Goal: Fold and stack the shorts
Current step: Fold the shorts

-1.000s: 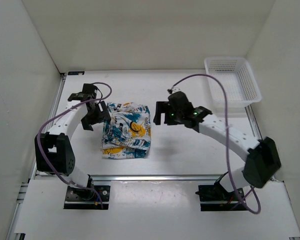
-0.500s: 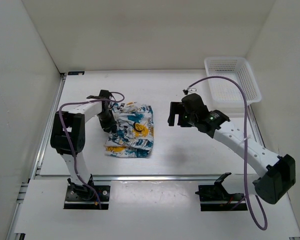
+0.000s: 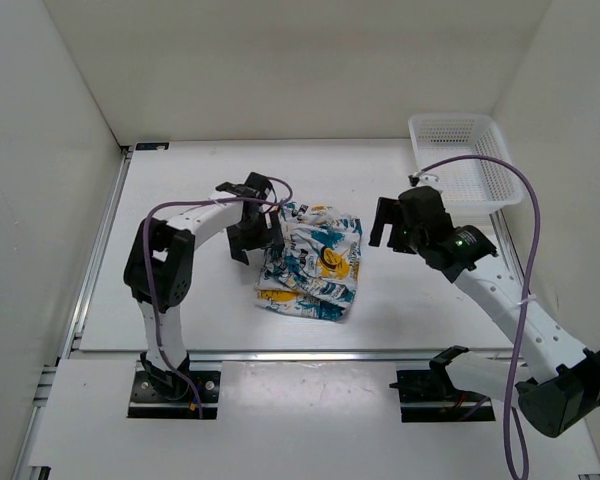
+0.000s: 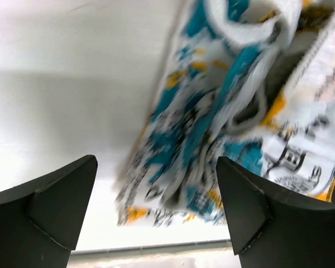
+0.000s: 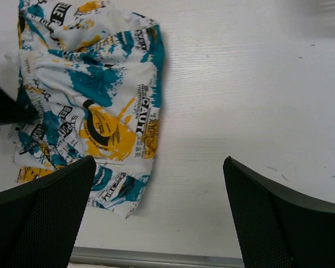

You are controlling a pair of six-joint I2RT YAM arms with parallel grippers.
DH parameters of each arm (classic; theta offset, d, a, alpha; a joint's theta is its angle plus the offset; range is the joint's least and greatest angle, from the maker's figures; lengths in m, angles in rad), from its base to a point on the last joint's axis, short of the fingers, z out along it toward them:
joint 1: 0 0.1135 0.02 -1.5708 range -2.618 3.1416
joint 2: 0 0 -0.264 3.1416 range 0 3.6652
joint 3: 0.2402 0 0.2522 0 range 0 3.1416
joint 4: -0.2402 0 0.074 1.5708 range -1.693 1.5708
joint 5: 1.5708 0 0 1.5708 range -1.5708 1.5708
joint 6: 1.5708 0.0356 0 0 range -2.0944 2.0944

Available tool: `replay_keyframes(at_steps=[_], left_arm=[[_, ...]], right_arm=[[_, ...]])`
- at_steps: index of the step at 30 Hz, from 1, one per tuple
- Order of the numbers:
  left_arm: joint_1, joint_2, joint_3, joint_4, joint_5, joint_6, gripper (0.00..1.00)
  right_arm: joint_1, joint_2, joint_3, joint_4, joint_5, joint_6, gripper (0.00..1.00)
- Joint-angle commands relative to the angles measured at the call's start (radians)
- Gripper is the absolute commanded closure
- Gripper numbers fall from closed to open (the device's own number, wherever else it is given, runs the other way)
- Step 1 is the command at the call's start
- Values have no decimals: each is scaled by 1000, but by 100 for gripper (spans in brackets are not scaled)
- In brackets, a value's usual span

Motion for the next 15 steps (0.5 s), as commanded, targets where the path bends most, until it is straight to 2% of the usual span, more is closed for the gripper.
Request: replay_keyframes(at_steps=[1, 9, 15], left_arm=[[12, -214, 48, -100, -95, -27, 0], [42, -584, 130, -238, -170, -5, 0], [51, -840, 101, -282, -218, -5, 0]], right_arm=[[-35, -48, -2, -49, 57, 3, 1], [-57, -130, -68, -89, 72, 13, 1], [-57, -178, -110, -126, 117, 13, 1]])
